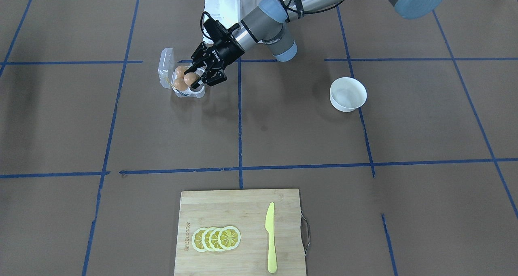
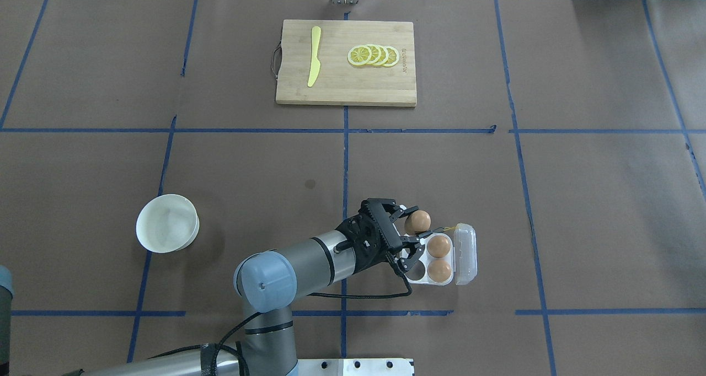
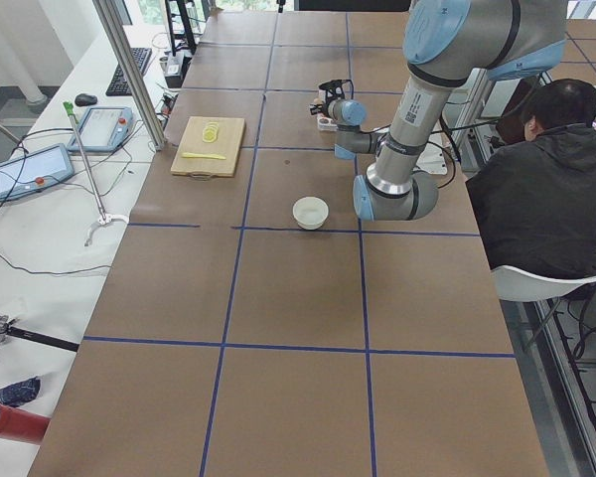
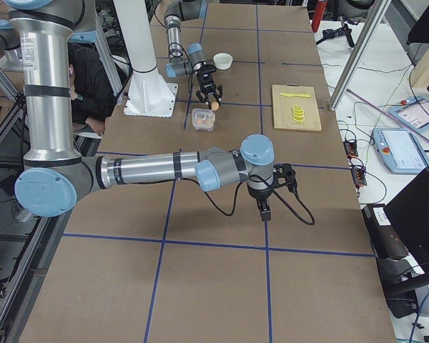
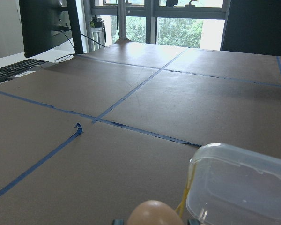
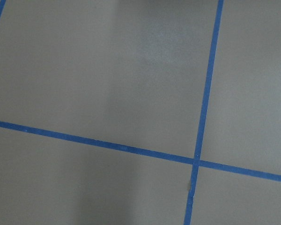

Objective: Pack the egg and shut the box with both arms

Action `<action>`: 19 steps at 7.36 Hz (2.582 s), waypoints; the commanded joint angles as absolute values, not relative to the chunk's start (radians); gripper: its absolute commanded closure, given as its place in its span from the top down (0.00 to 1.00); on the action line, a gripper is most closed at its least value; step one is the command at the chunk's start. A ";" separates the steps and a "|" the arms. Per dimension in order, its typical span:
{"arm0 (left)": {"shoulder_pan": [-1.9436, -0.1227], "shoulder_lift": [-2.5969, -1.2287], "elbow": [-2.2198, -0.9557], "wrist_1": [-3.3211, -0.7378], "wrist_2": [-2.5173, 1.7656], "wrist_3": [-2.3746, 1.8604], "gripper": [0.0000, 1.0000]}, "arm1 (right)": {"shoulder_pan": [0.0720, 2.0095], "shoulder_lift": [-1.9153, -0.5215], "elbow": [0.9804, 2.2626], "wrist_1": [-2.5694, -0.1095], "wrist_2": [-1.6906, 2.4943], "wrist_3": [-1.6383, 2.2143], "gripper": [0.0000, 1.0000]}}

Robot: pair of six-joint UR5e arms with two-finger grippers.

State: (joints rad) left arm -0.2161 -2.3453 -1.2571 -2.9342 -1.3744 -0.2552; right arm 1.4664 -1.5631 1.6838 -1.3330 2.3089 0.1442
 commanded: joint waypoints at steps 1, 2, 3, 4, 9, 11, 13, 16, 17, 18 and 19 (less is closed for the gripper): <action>-0.215 -2.353 -1.244 -2.935 -1.388 -0.253 0.25 | 1.466 -1.563 1.683 -1.333 2.309 0.144 1.00; -0.213 -2.353 -1.246 -2.935 -1.388 -0.253 0.32 | 1.466 -1.563 1.683 -1.333 2.309 0.144 1.00; -0.213 -2.353 -1.246 -2.935 -1.388 -0.253 0.36 | 1.466 -1.562 1.683 -1.333 2.309 0.144 1.00; -0.213 -2.353 -1.247 -2.935 -1.400 -0.253 0.43 | 1.466 -1.563 1.683 -1.333 2.309 0.144 1.00; -0.213 -2.352 -1.250 -2.935 -1.404 -0.253 0.69 | 1.466 -1.562 1.681 -1.333 2.309 0.144 1.00; -0.212 -2.352 -1.253 -2.935 -1.404 -0.253 0.69 | 1.466 -1.562 1.681 -1.333 2.309 0.144 1.00; -0.216 -2.352 -1.276 -2.931 -1.401 -0.265 1.00 | 1.466 -1.562 1.681 -1.333 2.309 0.146 1.00; -0.317 -2.310 -1.359 -2.787 -1.507 -0.324 1.00 | 1.466 -1.562 1.681 -1.333 2.312 0.149 1.00; -0.359 -2.248 -1.453 -2.695 -1.555 -0.368 1.00 | 1.466 -1.562 1.681 -1.333 2.312 0.149 1.00; -0.420 -2.211 -1.523 -2.575 -1.598 -0.395 1.00 | 1.466 -1.562 1.681 -1.333 2.312 0.149 1.00; -0.496 -2.206 -1.567 -2.402 -1.656 -0.403 1.00 | 1.466 -1.563 1.681 -1.333 2.310 0.149 1.00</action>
